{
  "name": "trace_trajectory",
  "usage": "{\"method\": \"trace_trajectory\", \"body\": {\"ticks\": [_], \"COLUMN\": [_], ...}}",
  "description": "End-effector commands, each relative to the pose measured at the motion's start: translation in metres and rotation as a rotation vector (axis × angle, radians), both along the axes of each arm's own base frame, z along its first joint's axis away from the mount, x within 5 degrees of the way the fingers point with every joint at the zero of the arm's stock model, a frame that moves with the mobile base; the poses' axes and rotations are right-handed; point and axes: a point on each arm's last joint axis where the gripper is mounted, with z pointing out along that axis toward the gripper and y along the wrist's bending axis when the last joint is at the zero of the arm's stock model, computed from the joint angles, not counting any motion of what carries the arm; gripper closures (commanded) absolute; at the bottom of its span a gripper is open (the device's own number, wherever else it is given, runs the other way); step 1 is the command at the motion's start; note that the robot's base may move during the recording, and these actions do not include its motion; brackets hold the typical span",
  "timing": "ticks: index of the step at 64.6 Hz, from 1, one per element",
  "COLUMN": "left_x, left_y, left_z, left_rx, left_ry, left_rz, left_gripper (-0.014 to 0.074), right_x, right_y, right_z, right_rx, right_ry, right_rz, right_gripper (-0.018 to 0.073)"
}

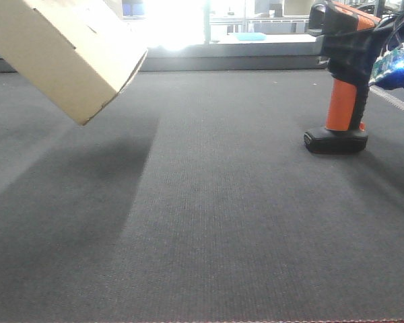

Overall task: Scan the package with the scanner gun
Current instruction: 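Lift the scanner with the right gripper and aim it at the box label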

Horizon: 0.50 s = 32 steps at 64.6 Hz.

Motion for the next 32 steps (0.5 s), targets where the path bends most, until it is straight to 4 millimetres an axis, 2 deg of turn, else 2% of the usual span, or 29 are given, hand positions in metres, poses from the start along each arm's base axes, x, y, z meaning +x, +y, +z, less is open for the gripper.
{"method": "trace_trajectory", "body": {"ticks": [1,14,21,32], "left_x": [-0.002,-0.002,-0.002,-0.002], "left_y": [-0.003,-0.004,-0.005,-0.005], "left_z": [0.005,0.005,0.005,0.005], "left_rx": [-0.019,-0.021,-0.021,-0.021], "left_ry": [-0.013,-0.013,-0.013,-0.013], "left_rz": [-0.003,-0.003,-0.006,-0.006], "left_gripper": [0.0707,0.0707,0.0707,0.0707], "right_x": [0.001,-0.005,-0.009,-0.002], "right_y": [-0.001,0.001,0.002,0.009], "right_z": [0.004,0.027,0.055,0.091], "right_rx": [0.008,-0.03,-0.057,-0.171], "right_ry": [-0.021,-0.097,-0.166,-0.162], "right_rz": [-0.009,0.025,0.05,0.126], "right_gripper": [0.0724,0.0713,0.0713,0.0713]}}
